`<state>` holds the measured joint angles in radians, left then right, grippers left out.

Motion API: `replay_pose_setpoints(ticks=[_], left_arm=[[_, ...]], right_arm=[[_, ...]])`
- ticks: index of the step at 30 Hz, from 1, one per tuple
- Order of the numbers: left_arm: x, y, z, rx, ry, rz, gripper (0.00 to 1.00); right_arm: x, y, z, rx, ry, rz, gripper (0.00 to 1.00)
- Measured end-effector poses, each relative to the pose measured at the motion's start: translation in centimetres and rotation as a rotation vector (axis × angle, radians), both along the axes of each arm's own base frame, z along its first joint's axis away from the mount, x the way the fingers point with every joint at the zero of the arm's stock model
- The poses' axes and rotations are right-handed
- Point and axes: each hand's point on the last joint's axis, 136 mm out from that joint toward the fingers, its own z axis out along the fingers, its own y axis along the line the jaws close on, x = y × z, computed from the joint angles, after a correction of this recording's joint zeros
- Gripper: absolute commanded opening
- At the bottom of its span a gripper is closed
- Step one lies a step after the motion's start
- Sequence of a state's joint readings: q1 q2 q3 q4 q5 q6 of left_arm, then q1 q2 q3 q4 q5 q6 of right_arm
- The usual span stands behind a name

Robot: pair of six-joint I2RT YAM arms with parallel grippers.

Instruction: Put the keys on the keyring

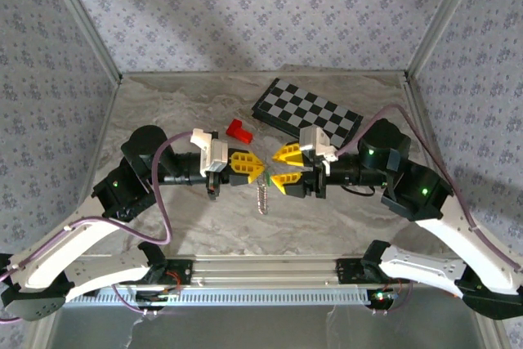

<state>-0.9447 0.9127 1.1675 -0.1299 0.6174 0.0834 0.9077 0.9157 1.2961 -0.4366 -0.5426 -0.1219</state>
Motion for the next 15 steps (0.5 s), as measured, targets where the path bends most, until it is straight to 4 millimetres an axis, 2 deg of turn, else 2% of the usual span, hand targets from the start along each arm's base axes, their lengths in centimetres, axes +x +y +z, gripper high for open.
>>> replay_pose_setpoints(ticks=[12,15], left_arm=[[0.15,-0.31,-0.30,0.009,0.013,-0.004,0.00],[0.22,-0.40,-0.39,0.011,0.015,-0.004,0.00]], right_arm=[[-0.20,0.33,-0.04,0.014,0.004,0.024,0.31],[-0.24,0.40,0.18,0.023,0.000,0.030,0.25]])
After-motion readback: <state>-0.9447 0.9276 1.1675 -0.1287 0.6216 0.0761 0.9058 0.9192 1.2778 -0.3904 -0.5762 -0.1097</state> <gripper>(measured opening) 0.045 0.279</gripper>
